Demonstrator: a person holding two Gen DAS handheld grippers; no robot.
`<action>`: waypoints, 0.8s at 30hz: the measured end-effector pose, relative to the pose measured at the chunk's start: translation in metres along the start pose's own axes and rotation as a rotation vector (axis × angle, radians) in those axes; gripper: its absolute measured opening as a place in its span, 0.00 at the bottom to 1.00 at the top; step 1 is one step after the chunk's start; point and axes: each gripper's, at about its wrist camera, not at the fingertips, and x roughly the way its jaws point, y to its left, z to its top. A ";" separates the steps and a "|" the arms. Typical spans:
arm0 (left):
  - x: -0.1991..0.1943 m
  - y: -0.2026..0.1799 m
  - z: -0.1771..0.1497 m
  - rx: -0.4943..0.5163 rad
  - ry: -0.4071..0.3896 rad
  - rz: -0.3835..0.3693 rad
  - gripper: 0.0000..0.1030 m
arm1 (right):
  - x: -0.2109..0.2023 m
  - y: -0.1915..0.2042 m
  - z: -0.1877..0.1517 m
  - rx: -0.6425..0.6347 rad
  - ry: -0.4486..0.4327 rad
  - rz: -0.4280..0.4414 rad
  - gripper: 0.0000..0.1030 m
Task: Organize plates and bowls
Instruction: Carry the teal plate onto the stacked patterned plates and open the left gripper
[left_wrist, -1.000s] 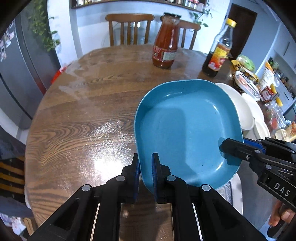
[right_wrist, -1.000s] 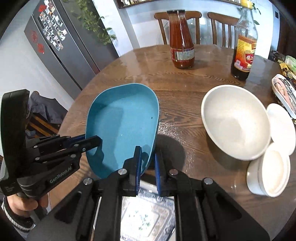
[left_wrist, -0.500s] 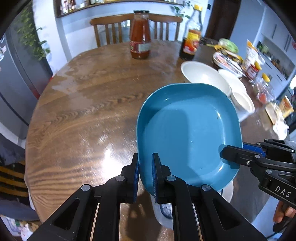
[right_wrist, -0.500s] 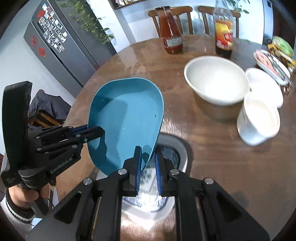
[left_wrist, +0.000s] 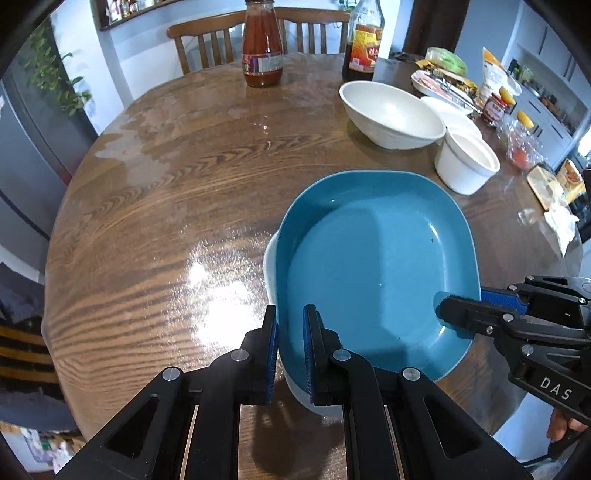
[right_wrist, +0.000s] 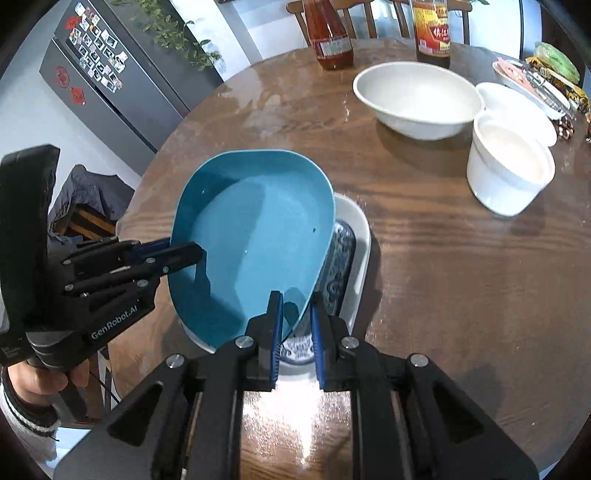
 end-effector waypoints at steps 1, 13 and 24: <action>0.001 -0.001 -0.001 0.002 0.001 0.006 0.10 | 0.001 -0.001 -0.002 -0.002 0.007 0.001 0.17; 0.008 -0.004 -0.007 0.010 0.021 0.026 0.10 | 0.012 0.000 -0.010 -0.015 0.032 -0.010 0.17; 0.012 -0.009 -0.006 0.048 0.014 0.058 0.10 | 0.019 0.006 -0.009 -0.036 0.031 -0.051 0.17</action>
